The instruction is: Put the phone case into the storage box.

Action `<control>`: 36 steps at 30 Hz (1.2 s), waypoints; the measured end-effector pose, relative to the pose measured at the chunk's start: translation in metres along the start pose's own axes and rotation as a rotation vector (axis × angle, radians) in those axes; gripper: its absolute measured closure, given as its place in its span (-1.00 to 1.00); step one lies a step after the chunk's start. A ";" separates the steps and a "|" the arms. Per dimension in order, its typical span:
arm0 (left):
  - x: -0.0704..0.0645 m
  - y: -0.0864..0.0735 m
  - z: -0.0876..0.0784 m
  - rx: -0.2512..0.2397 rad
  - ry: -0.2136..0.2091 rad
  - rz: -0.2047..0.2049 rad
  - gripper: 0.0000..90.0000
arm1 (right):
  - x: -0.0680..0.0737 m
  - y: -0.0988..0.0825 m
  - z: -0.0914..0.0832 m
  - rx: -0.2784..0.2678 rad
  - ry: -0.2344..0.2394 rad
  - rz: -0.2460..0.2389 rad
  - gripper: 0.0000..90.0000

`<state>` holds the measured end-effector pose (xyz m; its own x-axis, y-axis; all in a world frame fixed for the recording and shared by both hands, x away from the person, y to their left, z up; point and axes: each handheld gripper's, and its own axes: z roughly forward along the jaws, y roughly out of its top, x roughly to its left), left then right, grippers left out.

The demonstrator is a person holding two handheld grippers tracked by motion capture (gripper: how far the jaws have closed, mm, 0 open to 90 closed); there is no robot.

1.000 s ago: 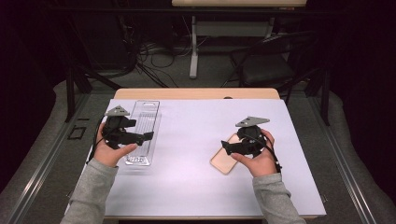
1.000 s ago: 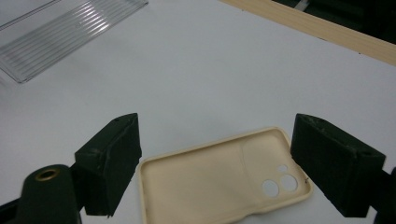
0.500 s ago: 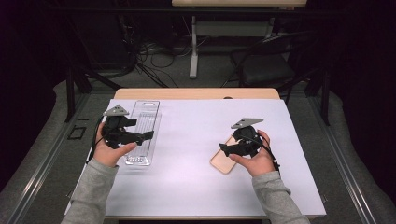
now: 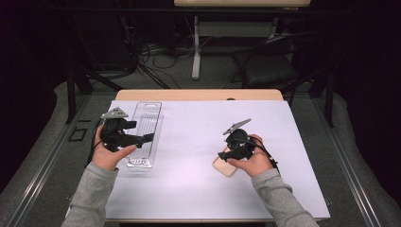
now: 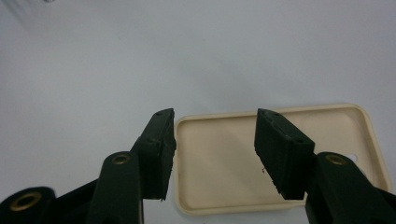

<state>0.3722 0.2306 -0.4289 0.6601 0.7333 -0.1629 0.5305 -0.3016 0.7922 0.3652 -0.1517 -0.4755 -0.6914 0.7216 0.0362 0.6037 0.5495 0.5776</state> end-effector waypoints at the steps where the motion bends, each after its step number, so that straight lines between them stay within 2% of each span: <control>1: 0.000 0.000 0.000 0.000 0.000 0.000 -0.81 | 0.001 0.001 0.002 0.009 -0.006 -0.010 0.09; 2: 0.000 0.000 0.000 -0.001 0.002 0.001 -0.81 | 0.003 0.002 0.004 0.011 -0.006 -0.022 0.17; 6: 0.001 -0.001 -0.001 -0.002 0.010 -0.007 -0.80 | 0.006 0.005 0.008 0.029 0.019 -0.033 0.21; 9: 0.002 -0.001 -0.002 0.001 0.010 -0.004 -0.80 | 0.009 0.006 0.010 0.068 0.022 -0.052 0.23; 13: 0.002 -0.001 -0.002 -0.004 0.014 -0.008 -0.80 | 0.009 0.005 0.012 0.091 0.026 -0.059 0.27; 15: 0.002 -0.001 -0.002 -0.001 0.014 -0.009 -0.80 | 0.011 0.003 0.015 0.118 0.011 -0.080 0.37; 19: 0.002 -0.001 -0.002 0.000 0.017 -0.012 -0.80 | 0.014 0.001 0.019 0.157 0.011 -0.086 0.47; 23: 0.003 -0.002 -0.002 0.001 0.018 -0.014 -0.80 | 0.018 -0.003 0.025 0.193 0.025 -0.099 0.52; 27: 0.004 -0.002 -0.002 0.002 0.021 -0.020 -0.80 | 0.025 -0.005 0.029 0.225 0.004 -0.123 0.57; 34: 0.005 -0.003 -0.003 -0.002 0.026 -0.026 -0.79 | 0.026 -0.006 0.035 0.272 0.014 -0.108 0.58; 36: 0.005 -0.003 -0.002 -0.001 0.025 -0.027 -0.79 | 0.025 -0.007 0.037 0.287 0.020 -0.088 0.59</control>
<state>0.3728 0.2364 -0.4305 0.6315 0.7566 -0.1696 0.5479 -0.2806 0.7881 0.3584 -0.1221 -0.5083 -0.7520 0.6590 0.0134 0.6266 0.7084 0.3248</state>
